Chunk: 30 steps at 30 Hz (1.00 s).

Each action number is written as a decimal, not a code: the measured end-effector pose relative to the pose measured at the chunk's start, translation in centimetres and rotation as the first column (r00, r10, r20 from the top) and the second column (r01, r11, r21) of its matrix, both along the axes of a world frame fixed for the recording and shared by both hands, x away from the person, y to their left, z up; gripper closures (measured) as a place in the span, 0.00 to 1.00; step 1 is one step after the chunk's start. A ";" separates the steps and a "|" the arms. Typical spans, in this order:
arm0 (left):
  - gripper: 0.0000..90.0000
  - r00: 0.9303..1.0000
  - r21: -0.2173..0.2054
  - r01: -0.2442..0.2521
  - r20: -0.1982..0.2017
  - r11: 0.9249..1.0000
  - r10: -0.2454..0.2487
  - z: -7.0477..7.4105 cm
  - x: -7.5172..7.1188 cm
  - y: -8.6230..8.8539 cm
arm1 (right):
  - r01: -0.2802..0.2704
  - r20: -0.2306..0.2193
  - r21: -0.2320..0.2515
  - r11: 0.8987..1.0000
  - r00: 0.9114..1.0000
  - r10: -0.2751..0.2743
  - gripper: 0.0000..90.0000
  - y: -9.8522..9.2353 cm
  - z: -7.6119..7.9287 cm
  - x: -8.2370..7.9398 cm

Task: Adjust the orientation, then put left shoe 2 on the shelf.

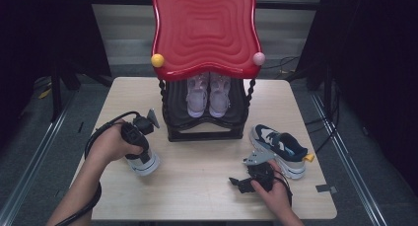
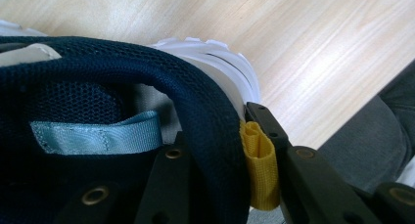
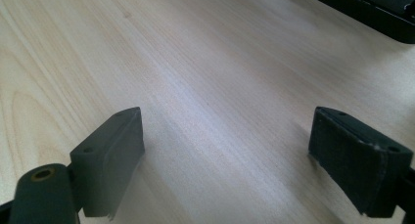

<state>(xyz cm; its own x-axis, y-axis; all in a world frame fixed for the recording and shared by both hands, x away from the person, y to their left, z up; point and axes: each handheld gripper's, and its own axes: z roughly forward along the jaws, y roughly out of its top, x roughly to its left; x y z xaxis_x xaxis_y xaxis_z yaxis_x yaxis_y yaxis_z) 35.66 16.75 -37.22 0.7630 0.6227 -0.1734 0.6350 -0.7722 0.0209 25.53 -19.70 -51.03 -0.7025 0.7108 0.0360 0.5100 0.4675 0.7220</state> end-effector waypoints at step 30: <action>0.81 0.992 0.061 0.098 0.075 0.993 -0.102 11.5 0.1 -1.9 | -0.002 0.003 -0.003 1.000 1.000 0.002 0.14 0.0 0.0 0.0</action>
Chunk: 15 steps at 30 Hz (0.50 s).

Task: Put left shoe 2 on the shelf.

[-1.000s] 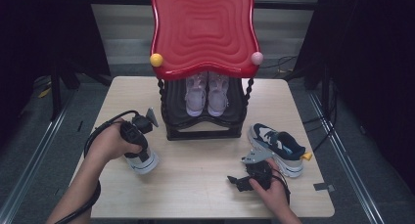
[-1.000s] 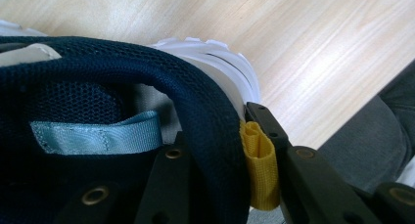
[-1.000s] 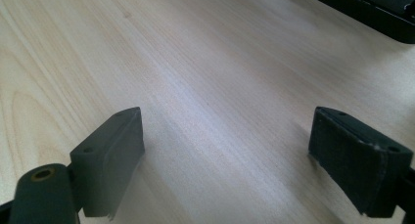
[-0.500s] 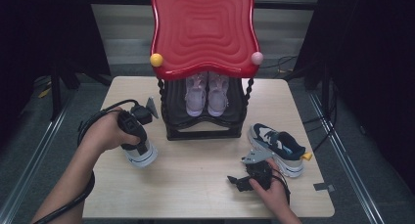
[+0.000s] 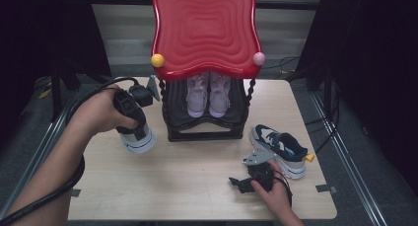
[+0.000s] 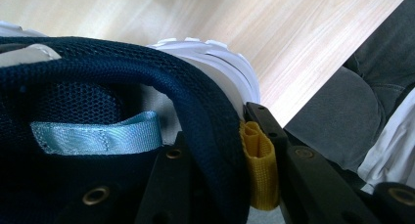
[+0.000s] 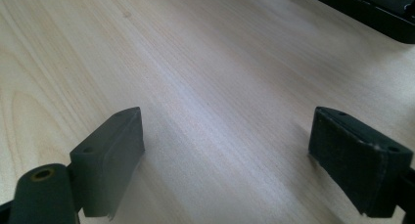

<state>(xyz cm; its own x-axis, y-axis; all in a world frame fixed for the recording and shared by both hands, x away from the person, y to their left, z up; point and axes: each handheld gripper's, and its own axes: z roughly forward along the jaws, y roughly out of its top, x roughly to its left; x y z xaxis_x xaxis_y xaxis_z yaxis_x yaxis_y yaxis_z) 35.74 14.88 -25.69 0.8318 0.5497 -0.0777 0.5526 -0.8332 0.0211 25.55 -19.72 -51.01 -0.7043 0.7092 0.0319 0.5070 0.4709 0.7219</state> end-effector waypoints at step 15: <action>0.81 0.993 0.036 0.032 0.111 0.999 -0.036 6.6 -0.8 -1.3 | -0.001 -0.003 -0.001 1.000 1.000 0.001 0.14 0.0 0.0 0.0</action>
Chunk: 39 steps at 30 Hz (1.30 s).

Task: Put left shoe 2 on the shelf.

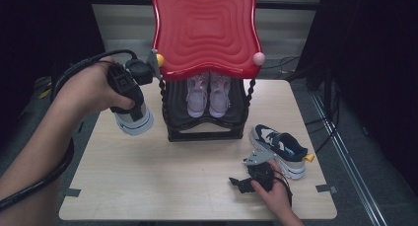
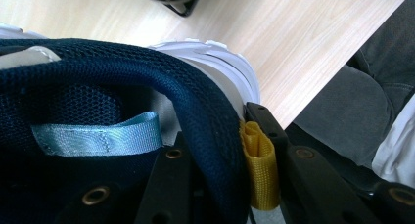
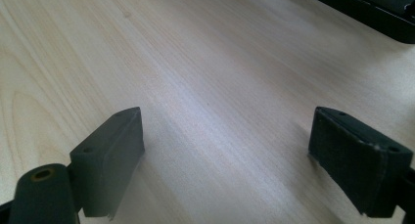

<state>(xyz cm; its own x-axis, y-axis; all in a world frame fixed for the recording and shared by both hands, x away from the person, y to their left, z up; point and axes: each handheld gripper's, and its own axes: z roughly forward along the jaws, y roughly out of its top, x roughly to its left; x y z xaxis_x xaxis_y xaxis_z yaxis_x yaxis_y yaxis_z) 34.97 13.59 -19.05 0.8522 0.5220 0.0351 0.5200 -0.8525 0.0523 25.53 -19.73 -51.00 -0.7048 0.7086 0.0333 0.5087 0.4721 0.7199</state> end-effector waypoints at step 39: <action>0.81 0.934 0.090 0.174 0.300 0.981 -0.193 10.3 -2.6 -4.3 | 0.001 0.002 0.001 1.000 1.000 -0.001 0.14 0.0 0.0 0.0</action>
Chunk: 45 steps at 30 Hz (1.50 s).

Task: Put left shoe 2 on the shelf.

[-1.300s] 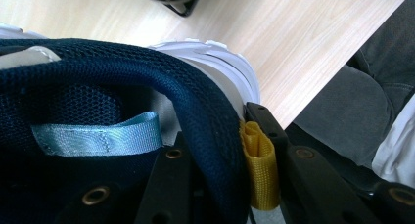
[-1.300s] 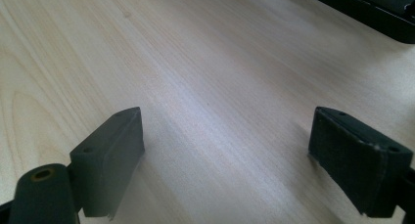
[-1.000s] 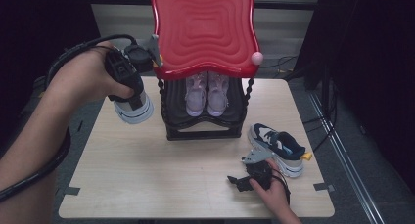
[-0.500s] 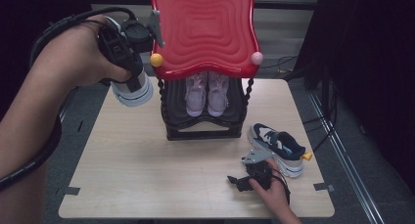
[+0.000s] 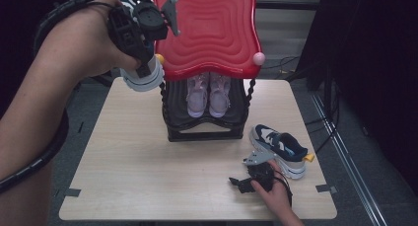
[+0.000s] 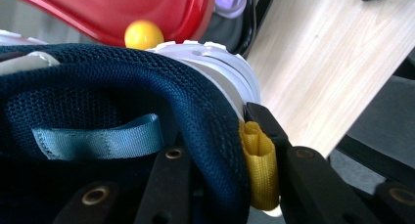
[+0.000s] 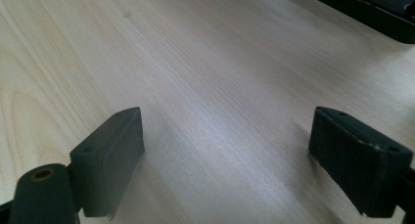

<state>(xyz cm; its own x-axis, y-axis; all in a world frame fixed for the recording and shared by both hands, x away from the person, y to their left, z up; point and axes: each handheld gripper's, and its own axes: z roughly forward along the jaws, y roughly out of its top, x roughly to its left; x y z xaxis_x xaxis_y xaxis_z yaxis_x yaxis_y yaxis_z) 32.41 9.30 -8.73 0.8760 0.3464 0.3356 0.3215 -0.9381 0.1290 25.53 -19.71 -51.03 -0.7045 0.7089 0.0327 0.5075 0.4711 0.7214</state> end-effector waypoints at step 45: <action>0.80 0.953 0.125 0.260 0.126 0.958 -0.275 -1.5 6.2 -9.6 | -0.009 0.003 0.000 1.000 1.000 0.009 0.14 0.0 0.0 0.0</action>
<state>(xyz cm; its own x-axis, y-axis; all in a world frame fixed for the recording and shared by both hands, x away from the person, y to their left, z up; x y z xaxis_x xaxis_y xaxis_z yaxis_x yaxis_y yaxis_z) 38.58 -0.27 -10.21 0.8726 0.0617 0.4845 0.0429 -0.9978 0.0499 25.54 -19.69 -51.03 -0.7108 0.7027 0.0310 0.5015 0.4754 0.7228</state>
